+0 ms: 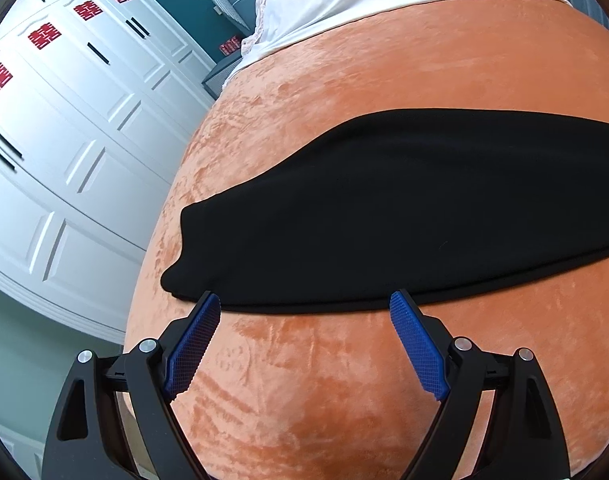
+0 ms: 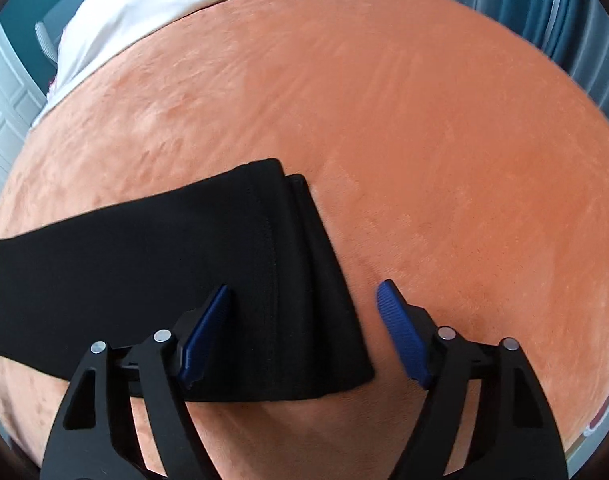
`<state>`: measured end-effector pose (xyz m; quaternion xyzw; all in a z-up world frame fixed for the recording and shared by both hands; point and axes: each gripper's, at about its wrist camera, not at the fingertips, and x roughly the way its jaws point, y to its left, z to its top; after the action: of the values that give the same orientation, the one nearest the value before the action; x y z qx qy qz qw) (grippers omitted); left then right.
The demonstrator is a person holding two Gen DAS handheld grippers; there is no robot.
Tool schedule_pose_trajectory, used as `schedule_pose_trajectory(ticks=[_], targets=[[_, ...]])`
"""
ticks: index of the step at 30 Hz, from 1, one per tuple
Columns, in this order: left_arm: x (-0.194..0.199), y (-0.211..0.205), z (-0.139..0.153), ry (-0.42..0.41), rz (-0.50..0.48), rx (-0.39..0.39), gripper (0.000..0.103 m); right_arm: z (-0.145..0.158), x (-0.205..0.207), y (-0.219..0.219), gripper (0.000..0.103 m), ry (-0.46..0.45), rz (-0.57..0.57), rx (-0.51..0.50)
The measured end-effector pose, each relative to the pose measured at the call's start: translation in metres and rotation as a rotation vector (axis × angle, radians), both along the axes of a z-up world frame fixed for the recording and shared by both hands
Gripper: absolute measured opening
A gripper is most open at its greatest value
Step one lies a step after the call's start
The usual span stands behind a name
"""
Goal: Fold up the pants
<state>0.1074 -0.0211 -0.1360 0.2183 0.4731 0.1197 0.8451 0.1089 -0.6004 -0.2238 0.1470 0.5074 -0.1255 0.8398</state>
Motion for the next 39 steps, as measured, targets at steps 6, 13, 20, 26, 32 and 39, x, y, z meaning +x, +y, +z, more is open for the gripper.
schedule_pose_trajectory(ticks=[6, 13, 20, 26, 32, 39], targets=[[-0.003, 0.018, 0.008, -0.024, 0.02, -0.028, 0.085, 0.02, 0.004, 0.017, 0.018, 0.001, -0.007, -0.021], [-0.008, 0.041, 0.026, -0.051, 0.02, -0.074, 0.085, 0.084, 0.0, 0.073, 0.017, -0.078, 0.017, -0.025], [-0.027, 0.066, 0.049, -0.086, -0.003, -0.152, 0.085, 0.148, 0.02, 0.169, 0.017, -0.156, 0.137, 0.024], [-0.044, 0.097, 0.061, -0.101, -0.002, -0.216, 0.085, 0.176, 0.047, 0.259, 0.017, -0.195, 0.244, 0.086], [-0.058, 0.131, 0.063, -0.107, 0.02, -0.287, 0.085, 0.173, 0.077, 0.37, 0.017, -0.173, 0.391, 0.141], [-0.07, 0.171, 0.058, -0.127, 0.054, -0.307, 0.085, 0.136, 0.11, 0.493, 0.017, -0.093, 0.52, 0.173]])
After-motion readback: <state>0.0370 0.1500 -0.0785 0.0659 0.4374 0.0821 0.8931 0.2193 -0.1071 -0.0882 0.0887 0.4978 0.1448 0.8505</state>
